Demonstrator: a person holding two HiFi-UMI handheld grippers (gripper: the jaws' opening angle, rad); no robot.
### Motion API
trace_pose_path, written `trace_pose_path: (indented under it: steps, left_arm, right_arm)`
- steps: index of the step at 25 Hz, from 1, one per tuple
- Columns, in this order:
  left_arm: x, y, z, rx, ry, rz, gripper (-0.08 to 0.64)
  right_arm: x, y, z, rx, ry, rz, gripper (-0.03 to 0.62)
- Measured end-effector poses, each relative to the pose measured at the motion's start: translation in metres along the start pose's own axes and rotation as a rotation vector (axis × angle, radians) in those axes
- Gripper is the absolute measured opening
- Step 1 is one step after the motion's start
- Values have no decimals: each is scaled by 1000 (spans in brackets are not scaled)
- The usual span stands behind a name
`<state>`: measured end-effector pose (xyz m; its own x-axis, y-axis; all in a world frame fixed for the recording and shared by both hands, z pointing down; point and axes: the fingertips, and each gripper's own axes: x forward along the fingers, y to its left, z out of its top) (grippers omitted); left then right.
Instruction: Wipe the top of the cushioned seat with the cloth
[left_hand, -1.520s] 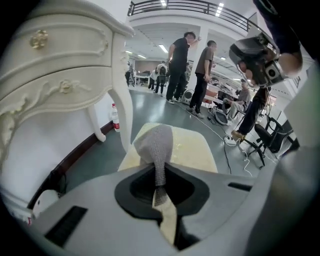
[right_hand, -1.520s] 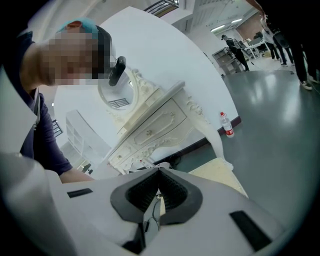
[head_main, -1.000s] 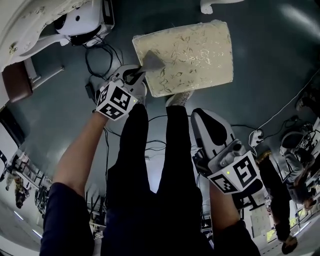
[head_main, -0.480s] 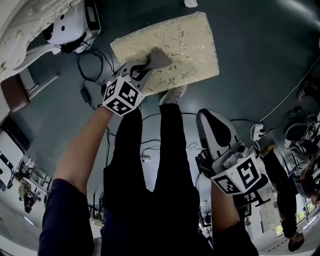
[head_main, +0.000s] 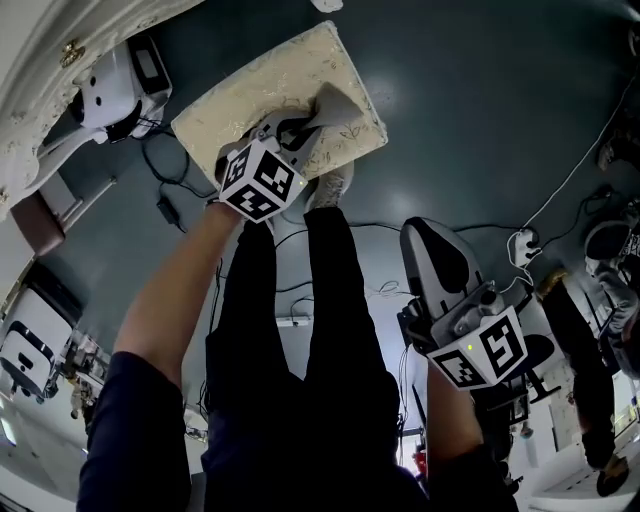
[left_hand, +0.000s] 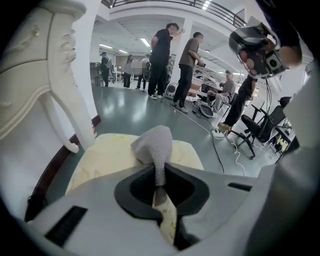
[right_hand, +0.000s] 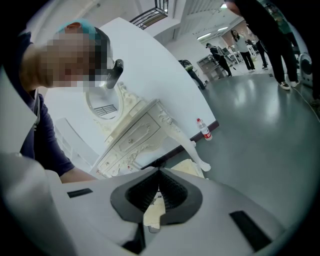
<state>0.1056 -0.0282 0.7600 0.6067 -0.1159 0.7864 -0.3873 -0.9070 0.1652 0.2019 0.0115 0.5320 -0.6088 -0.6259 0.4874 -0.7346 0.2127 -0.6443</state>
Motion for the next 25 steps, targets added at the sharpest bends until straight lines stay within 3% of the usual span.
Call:
trace_pose_path:
  steps: [6, 11, 25]
  left_arm:
    - [26, -6, 37, 36, 1, -20, 25]
    - [13, -1, 33, 19, -12, -19, 25]
    - [-114, -32, -123, -136, -2, 37, 25]
  right_arm:
    - [-22, -26, 12, 20, -27, -28, 23]
    - [-9, -18, 13, 21, -23, -25, 23]
    - [58, 109, -52, -46, 53, 104, 23]
